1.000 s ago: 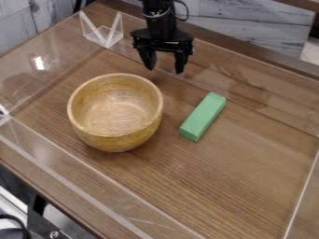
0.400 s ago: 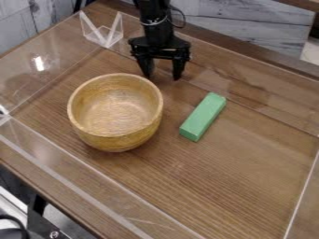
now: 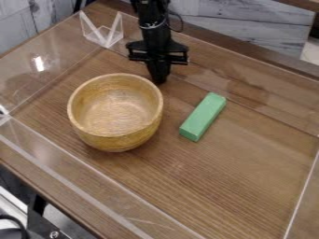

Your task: Remove the green block from inside the brown bowl and put it on the table

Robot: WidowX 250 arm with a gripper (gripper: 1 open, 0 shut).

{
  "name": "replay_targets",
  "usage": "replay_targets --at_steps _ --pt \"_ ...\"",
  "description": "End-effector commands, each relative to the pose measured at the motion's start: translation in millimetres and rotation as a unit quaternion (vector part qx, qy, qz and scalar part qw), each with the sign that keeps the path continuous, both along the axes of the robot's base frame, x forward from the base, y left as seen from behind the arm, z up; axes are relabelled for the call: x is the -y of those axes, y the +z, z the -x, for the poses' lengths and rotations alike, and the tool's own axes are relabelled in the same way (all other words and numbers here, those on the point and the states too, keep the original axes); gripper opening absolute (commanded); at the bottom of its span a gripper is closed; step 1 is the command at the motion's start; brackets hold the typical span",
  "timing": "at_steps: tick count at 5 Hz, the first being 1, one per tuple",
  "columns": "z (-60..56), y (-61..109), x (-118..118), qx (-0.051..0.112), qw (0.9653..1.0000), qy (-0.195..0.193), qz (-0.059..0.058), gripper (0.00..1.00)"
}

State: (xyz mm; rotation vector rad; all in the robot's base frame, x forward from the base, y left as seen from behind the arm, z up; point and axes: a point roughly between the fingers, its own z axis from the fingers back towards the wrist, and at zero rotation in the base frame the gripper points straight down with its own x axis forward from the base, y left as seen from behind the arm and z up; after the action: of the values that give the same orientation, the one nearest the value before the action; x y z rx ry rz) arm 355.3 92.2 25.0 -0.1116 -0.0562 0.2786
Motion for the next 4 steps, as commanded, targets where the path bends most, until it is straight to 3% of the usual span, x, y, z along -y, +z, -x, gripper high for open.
replay_targets --at_steps 1,4 --pt "1.8 34.2 0.4 0.012 0.9998 -0.012 -0.01 0.0" --pt "26.6 56.9 11.8 -0.043 0.9981 -0.043 -0.004 0.0"
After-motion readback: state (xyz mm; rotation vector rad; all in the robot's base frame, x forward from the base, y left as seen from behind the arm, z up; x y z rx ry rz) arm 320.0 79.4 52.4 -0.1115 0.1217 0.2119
